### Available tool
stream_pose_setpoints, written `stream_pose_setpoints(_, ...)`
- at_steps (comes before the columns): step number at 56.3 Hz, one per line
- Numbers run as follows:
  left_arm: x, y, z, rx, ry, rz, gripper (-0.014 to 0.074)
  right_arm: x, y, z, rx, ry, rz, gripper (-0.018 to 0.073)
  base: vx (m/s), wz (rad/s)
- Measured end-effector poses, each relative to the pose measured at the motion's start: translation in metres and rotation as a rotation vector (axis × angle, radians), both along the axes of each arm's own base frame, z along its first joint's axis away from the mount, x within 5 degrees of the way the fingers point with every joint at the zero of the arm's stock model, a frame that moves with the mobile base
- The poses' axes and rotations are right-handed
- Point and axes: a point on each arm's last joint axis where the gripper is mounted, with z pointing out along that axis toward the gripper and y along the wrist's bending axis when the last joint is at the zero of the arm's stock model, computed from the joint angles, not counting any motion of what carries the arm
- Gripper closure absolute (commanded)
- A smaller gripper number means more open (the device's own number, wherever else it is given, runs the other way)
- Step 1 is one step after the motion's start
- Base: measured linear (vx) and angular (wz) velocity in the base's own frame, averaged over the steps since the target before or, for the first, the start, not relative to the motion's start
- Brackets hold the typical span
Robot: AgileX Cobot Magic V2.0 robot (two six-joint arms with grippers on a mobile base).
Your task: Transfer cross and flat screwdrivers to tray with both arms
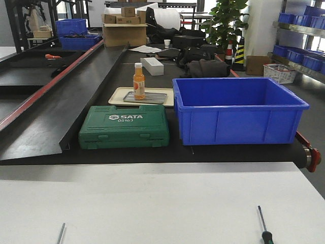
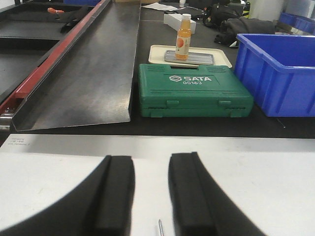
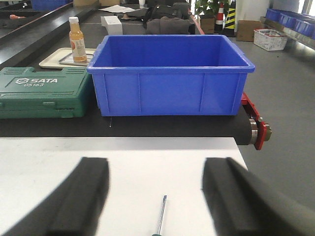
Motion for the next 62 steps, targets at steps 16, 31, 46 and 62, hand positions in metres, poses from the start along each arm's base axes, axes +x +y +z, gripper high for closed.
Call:
stream_pose_setpoints(16, 0.000, 0.000, -0.001, -0.001, 0.015, -0.003, 0.0131, 0.035, 0.000, -0.010, 0.053, 0.164, -0.019, -0.0131, 0.00, 0.00)
stream_pose_setpoints(31, -0.001, -0.001, -0.005, -0.001, 0.055, -0.010, 0.0131, 0.148, 0.000, -0.063, 0.062, 0.710, -0.056, -0.0001, 0.00, 0.00)
stream_pose_setpoints(46, -0.001, -0.001, -0.006, -0.002, 0.067, -0.013, 0.0131, 0.237, 0.004, -0.167, 0.102, 1.113, -0.051, 0.0023, 0.00, 0.00)
stream_pose_setpoints(62, -0.002, -0.002, -0.008, -0.001, 0.096, -0.018, 0.0131, 0.272, 0.006, -0.239, 0.086, 1.322, -0.020, 0.0039, 0.00, 0.00)
